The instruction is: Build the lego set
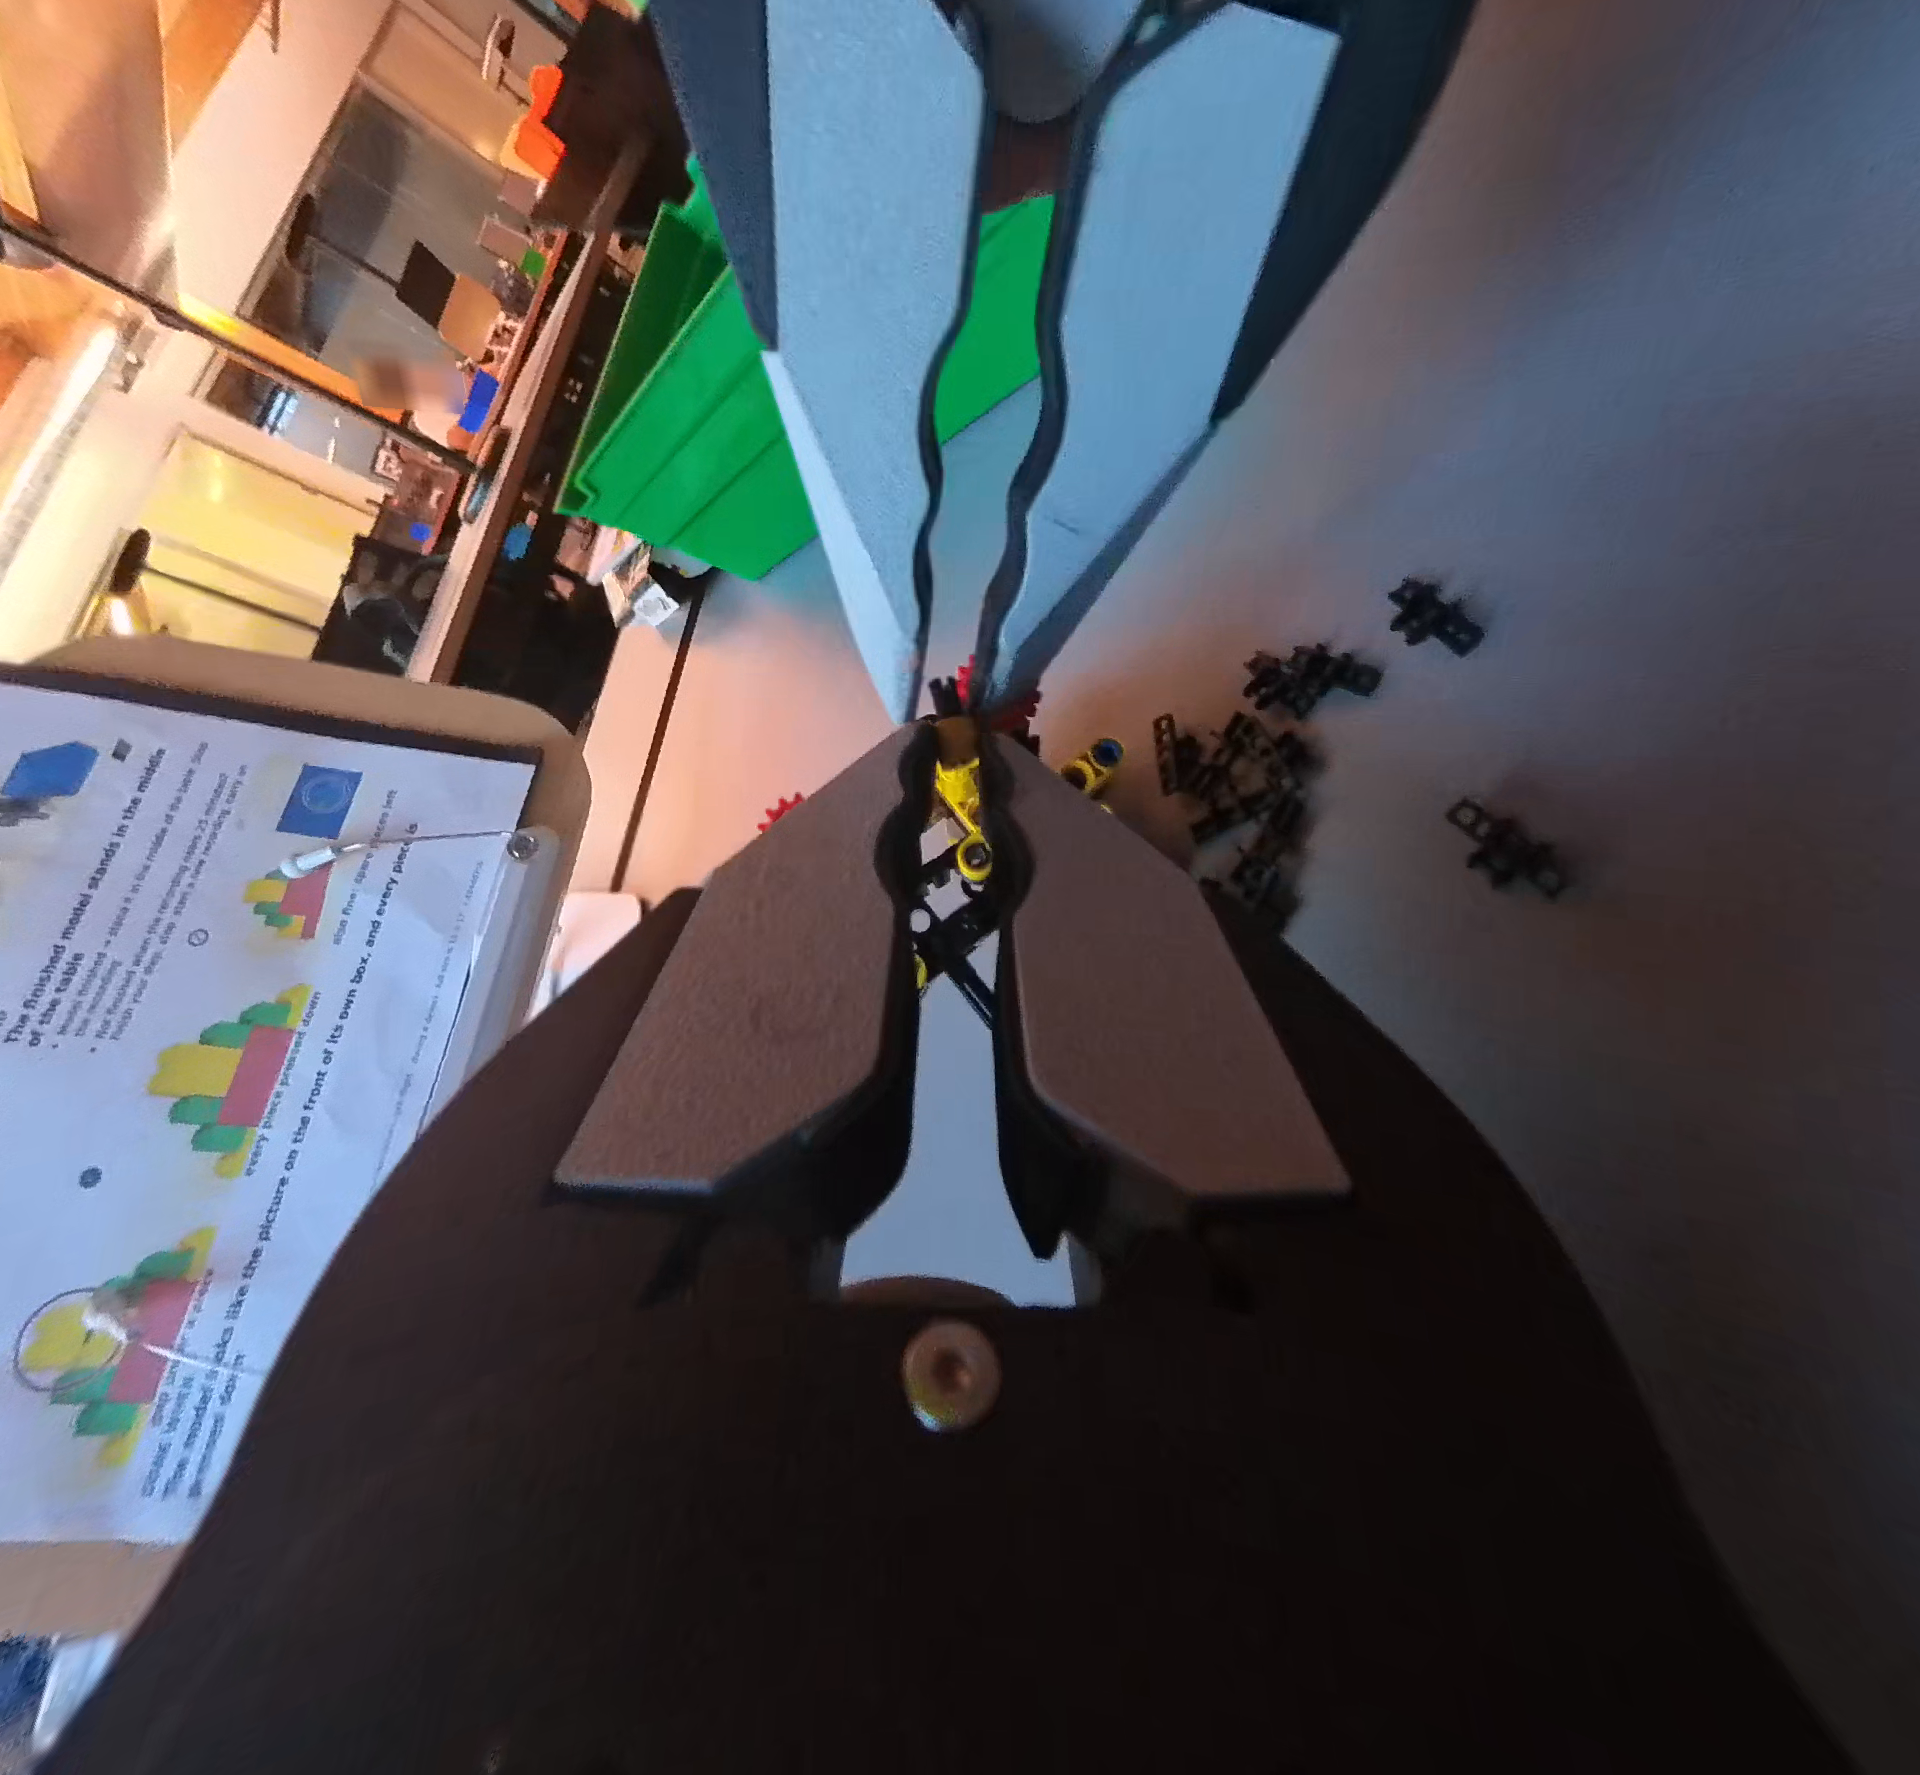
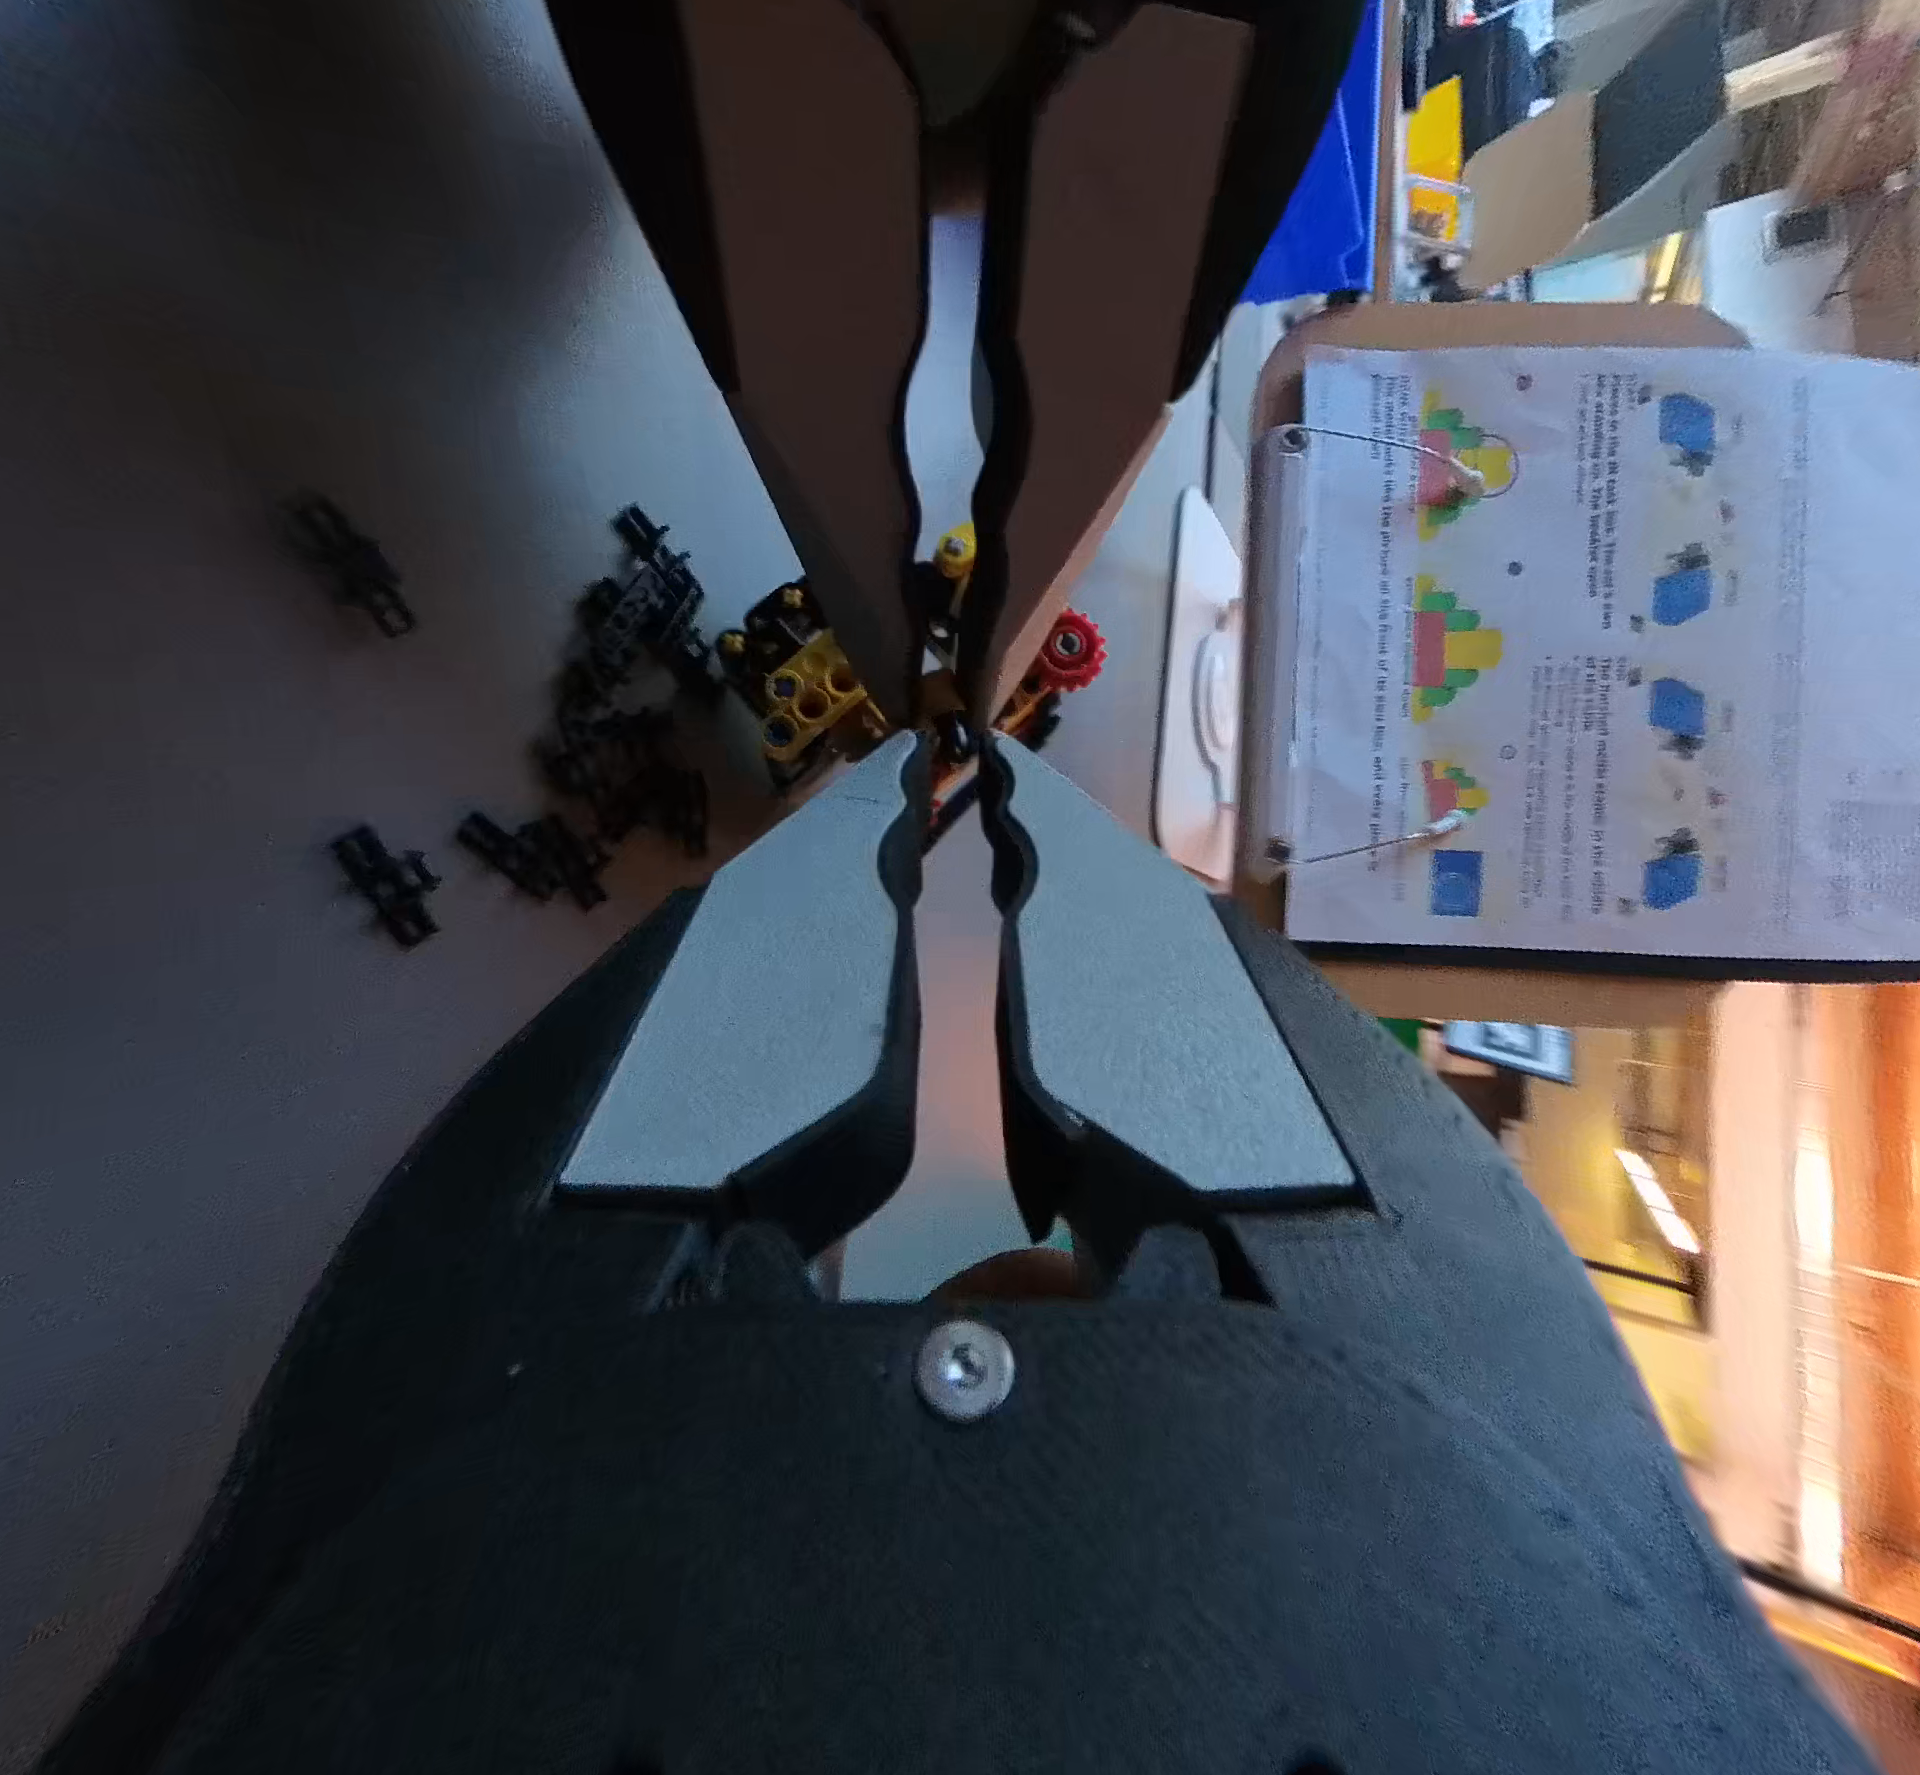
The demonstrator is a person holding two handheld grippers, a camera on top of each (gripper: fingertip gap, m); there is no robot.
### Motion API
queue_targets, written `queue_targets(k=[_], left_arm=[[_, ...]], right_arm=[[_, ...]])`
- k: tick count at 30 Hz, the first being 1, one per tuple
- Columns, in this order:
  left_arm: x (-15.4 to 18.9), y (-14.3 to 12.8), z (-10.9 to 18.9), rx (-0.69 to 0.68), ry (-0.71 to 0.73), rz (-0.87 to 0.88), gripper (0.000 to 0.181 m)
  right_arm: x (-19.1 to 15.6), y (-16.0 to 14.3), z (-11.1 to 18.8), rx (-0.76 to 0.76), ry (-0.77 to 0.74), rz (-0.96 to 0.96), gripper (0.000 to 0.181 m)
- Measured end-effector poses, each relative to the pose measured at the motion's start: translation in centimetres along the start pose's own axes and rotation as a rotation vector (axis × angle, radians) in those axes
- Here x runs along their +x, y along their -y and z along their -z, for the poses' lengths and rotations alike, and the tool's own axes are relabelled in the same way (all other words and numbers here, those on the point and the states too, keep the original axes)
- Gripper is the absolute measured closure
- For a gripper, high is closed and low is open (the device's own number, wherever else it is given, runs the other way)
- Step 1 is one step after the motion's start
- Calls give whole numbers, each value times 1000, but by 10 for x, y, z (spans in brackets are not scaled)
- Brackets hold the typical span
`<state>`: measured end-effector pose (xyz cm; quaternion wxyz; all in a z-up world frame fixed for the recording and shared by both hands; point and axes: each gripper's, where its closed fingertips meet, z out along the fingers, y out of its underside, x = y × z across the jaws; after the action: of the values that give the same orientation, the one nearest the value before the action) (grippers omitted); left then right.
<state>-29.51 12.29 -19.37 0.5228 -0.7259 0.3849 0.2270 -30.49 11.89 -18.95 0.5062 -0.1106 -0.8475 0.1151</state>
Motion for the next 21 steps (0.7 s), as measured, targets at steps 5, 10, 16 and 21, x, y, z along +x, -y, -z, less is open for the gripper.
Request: queue_targets(k=[5, 10, 16, 21], left_arm=[[-2, 0, -2, -36, 0, 100, 176], [-3, -1, -3, -58, -27, 221, 177], [-2, 3, -5, -41, -28, 293, 177], [-7, -3, -4, -101, 49, 233, 177]], right_arm=[[4, -3, -1, -79, -80, 175, 178], [7, -3, -2, -168, -144, 394, 180], [7, -8, 2, -282, -53, 453, 181], [8, -9, -2, -382, -54, 332, 181]])
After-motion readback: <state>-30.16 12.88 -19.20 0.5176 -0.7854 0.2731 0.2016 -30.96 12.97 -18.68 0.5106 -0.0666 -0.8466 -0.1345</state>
